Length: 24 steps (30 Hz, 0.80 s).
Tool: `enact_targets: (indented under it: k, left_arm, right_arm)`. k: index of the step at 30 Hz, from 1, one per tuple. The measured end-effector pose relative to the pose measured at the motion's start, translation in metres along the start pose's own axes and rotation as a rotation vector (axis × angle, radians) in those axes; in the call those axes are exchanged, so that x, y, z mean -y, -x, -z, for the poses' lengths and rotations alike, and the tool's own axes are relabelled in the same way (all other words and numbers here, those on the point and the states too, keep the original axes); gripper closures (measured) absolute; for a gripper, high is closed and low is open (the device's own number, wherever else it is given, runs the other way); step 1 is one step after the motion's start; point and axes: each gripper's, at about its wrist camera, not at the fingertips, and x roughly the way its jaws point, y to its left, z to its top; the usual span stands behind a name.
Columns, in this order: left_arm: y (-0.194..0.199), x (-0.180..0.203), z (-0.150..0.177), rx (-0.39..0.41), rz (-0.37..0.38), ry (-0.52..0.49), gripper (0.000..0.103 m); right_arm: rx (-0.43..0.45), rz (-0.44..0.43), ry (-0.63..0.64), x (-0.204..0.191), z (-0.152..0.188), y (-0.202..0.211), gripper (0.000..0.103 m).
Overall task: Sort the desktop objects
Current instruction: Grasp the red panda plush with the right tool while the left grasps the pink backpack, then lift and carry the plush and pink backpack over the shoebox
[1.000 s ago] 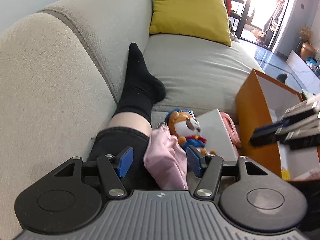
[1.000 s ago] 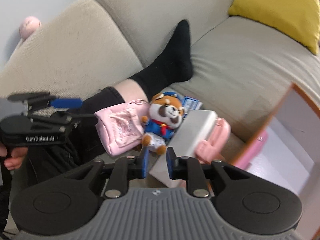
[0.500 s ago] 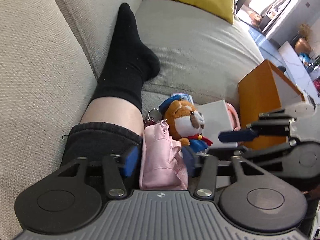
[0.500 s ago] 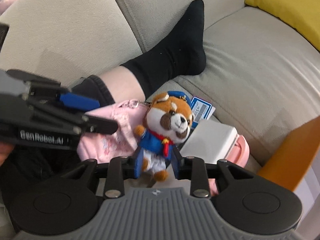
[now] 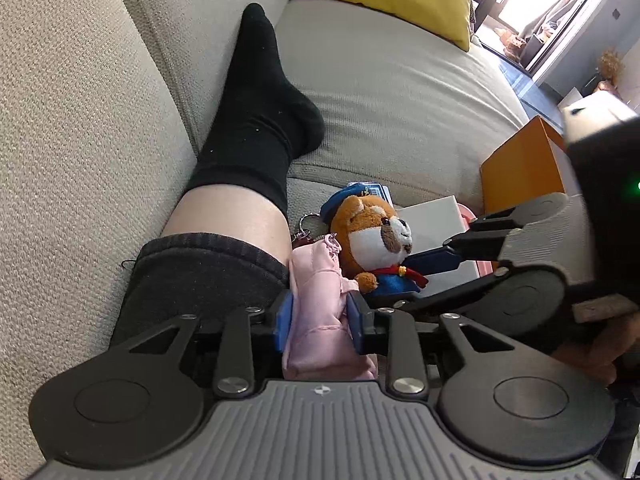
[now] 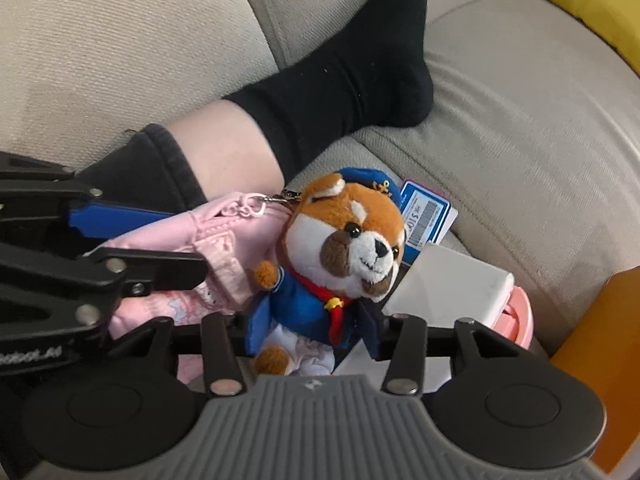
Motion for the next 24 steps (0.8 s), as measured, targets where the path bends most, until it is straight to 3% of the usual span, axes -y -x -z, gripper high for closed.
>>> enact_targets:
  k: [4, 9, 15, 20, 24]
  left_arm:
    - [0.0, 0.002, 0.001, 0.006, 0.0, -0.011, 0.066]
    - [0.0, 0.004, 0.001, -0.001, 0.004, -0.021, 0.062]
    - [0.0, 0.01, 0.006, -0.014, 0.006, -0.06, 0.055]
    - [-0.001, 0.022, 0.011, -0.026, -0.048, -0.15, 0.068]
    - [0.003, 0.028, 0.021, 0.026, -0.096, -0.127, 0.076]
  right_arm:
    - [-0.011, -0.018, -0.041, 0.006, -0.001, -0.008, 0.052]
    - [0.01, -0.009, -0.031, 0.002, 0.002, -0.001, 0.061]
    - [0.039, -0.048, -0.056, 0.007, 0.01, 0.018, 0.065]
    - [0.095, -0.094, -0.056, 0.01, 0.022, 0.043, 0.067]
    - [0.136, -0.129, -0.089, 0.014, 0.031, 0.061, 0.067]
